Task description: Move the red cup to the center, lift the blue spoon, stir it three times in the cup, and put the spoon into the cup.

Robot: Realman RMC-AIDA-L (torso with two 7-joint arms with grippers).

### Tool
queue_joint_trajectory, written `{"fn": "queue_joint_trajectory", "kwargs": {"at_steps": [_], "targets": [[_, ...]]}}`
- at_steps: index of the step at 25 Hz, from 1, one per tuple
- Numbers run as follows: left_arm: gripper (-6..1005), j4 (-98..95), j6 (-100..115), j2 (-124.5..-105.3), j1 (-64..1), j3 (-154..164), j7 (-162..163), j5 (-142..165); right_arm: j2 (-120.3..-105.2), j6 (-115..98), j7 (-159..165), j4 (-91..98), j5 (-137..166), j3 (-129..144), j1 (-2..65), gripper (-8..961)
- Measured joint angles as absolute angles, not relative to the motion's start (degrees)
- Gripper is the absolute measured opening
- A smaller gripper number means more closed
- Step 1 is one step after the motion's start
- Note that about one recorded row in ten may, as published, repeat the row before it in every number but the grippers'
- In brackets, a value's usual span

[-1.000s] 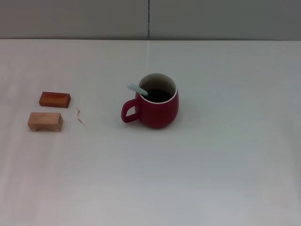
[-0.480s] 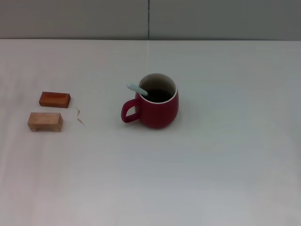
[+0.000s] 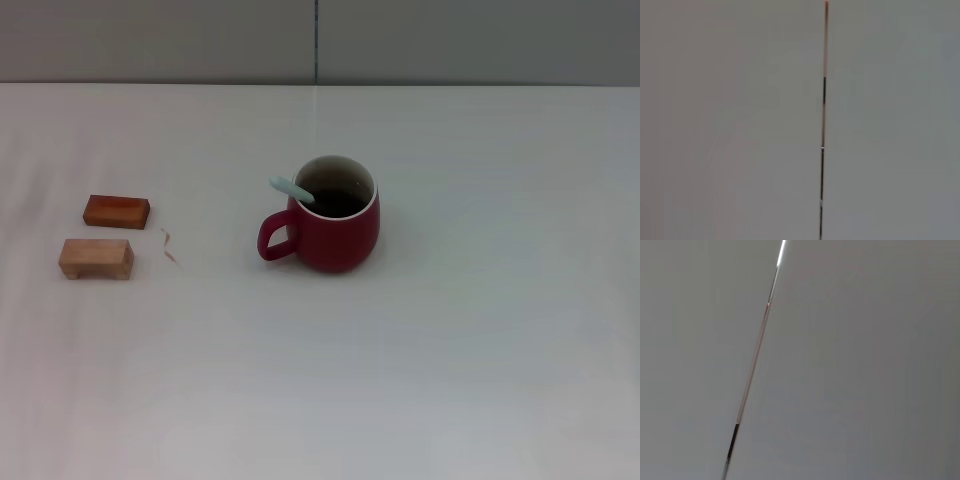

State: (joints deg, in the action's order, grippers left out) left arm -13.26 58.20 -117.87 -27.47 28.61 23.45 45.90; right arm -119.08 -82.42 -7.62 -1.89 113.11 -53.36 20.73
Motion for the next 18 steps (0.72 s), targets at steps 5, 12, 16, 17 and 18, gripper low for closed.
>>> {"fn": "queue_joint_trajectory", "kwargs": {"at_steps": [5,12,16,17,18], "targets": [[819,-13.0,58.5,-117.93,-27.6,27.2,23.5,45.9,-119.03,-82.7,-7.5,-2.2,113.1,-53.4,20.6,695],[829,-12.7,58.6,-118.03,-27.7,27.0,23.5,45.9,-119.06,-82.5,-7.4,-2.8,113.1,-53.5,21.0,694],[829,-12.6,58.7,-118.15,-27.8,26.7,23.9,45.8,-119.04,-82.3,-7.4,-3.0,113.1,-53.5,21.2,695],[829,-12.6,58.7,-118.22,-27.8,26.6,23.9,45.8,-119.03,-82.3,-7.5,-3.0,113.1,-53.5,21.2,695],[829,-12.5,58.7,-118.31,-27.8,26.5,23.9,45.8,-118.99,-82.5,-7.5,-3.0,113.1,-53.5,21.3,695]]}}
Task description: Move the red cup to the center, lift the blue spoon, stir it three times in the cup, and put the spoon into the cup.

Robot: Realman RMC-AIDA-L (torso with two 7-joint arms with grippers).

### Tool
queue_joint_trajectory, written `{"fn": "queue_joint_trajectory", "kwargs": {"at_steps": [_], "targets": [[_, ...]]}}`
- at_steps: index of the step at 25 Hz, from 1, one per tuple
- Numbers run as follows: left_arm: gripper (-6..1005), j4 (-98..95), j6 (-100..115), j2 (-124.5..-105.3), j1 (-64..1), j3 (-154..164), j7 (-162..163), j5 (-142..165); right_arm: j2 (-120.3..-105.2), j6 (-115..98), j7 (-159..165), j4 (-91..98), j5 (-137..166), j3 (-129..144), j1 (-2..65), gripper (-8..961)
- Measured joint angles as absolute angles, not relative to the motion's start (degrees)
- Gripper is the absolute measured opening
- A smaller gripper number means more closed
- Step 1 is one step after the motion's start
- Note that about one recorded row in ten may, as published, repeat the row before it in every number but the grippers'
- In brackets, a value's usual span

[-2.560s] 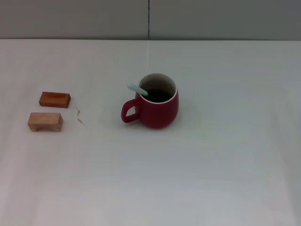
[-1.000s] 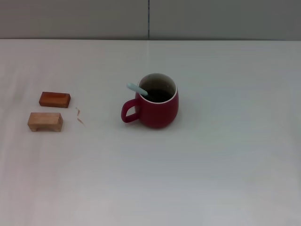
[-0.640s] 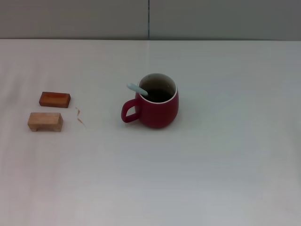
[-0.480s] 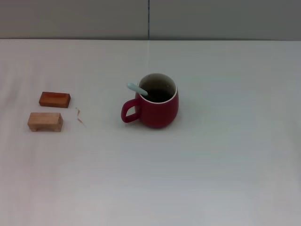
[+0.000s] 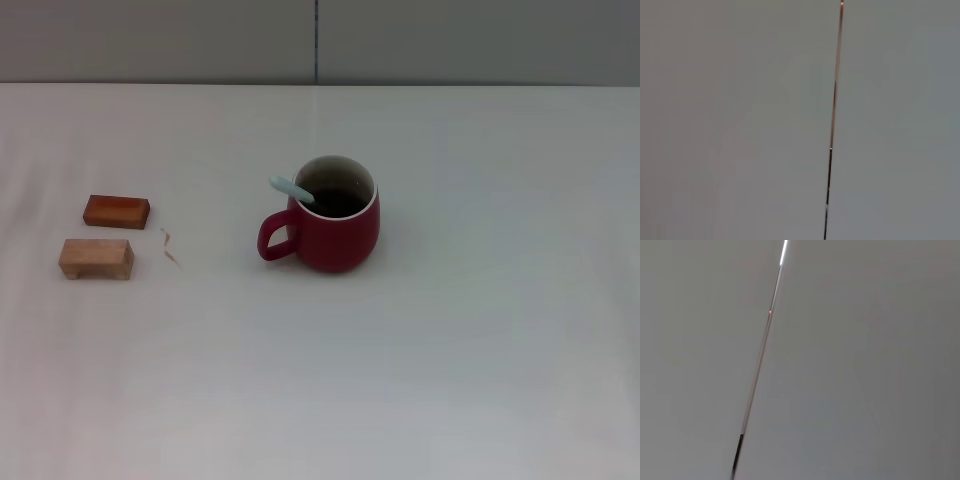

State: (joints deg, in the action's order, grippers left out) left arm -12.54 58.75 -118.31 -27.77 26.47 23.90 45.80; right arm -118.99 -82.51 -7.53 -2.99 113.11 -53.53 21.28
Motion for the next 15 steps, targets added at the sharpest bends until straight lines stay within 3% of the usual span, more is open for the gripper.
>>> {"fn": "queue_joint_trajectory", "kwargs": {"at_steps": [15], "targets": [[829,-12.1,58.9,-118.24,-28.1,26.5,23.7,45.8,-118.91,-82.2,-7.6,-3.0,113.1,-53.5,22.1,695]]}}
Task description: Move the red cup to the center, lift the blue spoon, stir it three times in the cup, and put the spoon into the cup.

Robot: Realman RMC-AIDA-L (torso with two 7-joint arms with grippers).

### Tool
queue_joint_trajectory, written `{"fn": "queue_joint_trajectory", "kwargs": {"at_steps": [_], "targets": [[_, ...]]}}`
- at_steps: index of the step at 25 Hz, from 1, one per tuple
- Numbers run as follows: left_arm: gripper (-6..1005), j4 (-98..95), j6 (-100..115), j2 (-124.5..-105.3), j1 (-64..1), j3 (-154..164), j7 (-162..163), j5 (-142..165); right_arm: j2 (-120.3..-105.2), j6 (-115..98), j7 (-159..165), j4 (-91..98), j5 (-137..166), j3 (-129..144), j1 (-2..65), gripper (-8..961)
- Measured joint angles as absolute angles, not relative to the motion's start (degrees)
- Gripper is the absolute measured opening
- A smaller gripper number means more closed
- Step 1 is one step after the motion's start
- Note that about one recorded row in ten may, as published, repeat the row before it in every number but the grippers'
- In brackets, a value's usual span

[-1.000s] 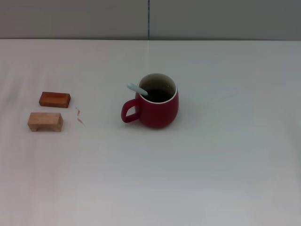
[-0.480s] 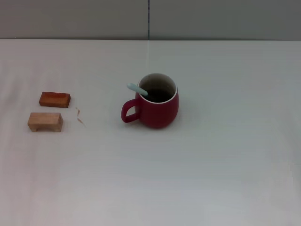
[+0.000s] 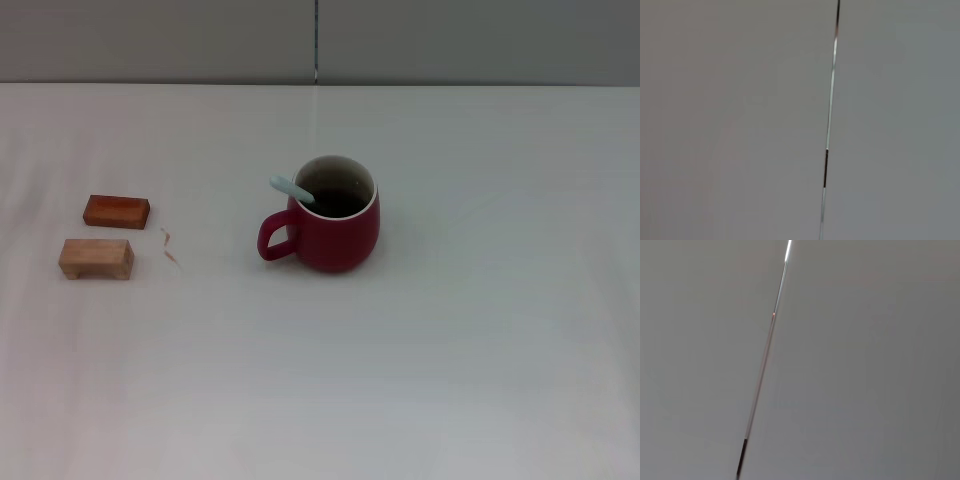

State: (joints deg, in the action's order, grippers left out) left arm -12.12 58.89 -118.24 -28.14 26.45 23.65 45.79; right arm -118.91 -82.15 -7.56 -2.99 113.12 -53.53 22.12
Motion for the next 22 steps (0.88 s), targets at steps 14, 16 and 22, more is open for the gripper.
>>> {"fn": "queue_joint_trajectory", "kwargs": {"at_steps": [14,16,22], "targets": [[829,-12.0,58.9,-118.21,-28.1,26.6,23.5,45.8,-118.87,-81.9,-7.5,-3.0,113.1,-53.7,22.9,695],[829,-11.9,58.9,-118.21,-28.1,26.7,23.5,45.8,-118.86,-81.9,-7.5,-3.0,113.1,-54.1,23.0,695],[829,-12.0,58.9,-118.21,-28.1,26.5,23.9,45.8,-118.83,-82.2,-7.3,-3.0,113.1,-54.5,22.9,694]]}}
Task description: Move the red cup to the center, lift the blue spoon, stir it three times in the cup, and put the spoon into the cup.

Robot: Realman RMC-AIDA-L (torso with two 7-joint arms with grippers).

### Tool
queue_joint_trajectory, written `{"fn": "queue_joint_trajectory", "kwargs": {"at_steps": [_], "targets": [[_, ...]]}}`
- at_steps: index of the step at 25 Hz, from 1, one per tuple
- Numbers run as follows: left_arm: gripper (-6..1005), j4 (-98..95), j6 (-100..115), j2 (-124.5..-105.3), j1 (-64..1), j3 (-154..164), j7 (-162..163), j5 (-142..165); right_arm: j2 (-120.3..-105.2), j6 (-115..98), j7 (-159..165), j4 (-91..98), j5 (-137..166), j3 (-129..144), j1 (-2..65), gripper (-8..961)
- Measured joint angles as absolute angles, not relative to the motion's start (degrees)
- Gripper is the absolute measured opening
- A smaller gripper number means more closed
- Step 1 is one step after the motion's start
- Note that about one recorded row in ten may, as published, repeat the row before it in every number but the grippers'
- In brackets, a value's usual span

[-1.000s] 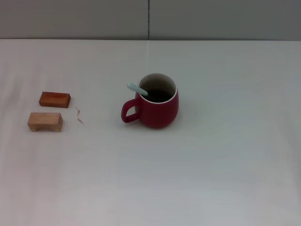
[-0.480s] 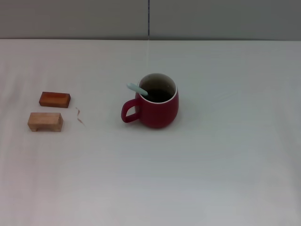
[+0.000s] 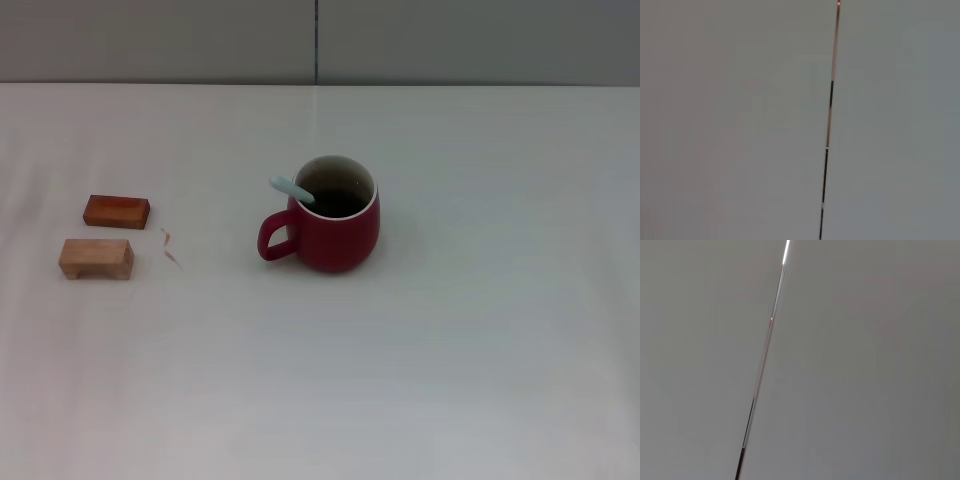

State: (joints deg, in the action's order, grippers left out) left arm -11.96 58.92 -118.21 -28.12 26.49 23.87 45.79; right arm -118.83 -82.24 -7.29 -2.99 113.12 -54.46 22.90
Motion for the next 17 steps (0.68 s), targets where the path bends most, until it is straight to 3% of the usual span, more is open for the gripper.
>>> {"fn": "queue_joint_trajectory", "kwargs": {"at_steps": [17], "targets": [[829,-11.9,59.6,-118.21,-28.3,26.5,24.0,45.8,-118.92,-82.2,-7.2,-3.0,113.1,-54.9,23.0,695]]}}
